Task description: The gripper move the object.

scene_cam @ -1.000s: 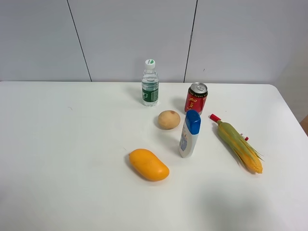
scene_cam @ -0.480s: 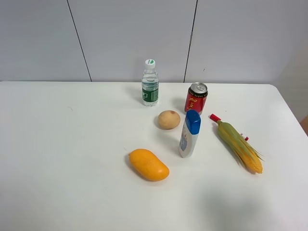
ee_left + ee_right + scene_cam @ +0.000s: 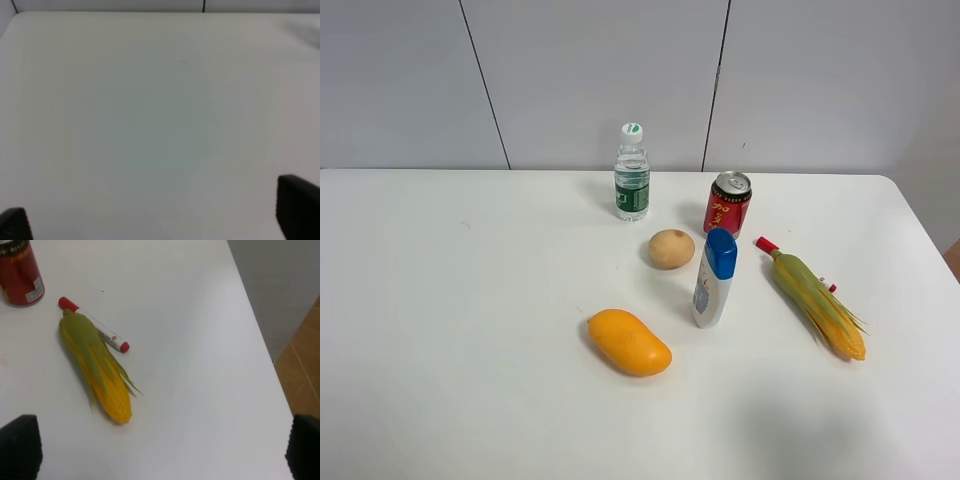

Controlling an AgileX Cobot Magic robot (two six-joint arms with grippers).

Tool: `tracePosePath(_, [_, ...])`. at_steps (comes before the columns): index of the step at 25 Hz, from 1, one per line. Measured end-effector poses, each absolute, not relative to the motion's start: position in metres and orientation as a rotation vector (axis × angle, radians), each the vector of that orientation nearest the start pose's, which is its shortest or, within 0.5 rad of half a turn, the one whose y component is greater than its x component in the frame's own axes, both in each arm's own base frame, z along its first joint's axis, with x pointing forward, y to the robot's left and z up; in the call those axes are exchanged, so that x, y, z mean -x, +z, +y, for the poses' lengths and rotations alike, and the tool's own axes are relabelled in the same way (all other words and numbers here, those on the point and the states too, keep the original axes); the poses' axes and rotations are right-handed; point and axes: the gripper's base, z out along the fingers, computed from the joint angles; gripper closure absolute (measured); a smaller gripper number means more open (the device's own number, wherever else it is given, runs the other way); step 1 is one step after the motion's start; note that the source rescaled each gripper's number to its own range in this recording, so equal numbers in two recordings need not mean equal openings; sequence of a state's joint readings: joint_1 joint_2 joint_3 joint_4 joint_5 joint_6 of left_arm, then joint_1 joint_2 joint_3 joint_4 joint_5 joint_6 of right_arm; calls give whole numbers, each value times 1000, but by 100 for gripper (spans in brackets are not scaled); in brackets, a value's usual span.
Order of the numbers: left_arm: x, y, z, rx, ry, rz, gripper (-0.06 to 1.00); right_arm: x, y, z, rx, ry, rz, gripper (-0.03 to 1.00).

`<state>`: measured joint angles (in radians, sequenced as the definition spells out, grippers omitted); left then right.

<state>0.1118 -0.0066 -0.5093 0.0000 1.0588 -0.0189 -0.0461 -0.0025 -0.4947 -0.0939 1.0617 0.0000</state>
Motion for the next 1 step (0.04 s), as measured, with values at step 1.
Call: tracePosePath(1, [7,280,-1,134,58,2023,-3,5,276,-7,-51,-141,2047,-3])
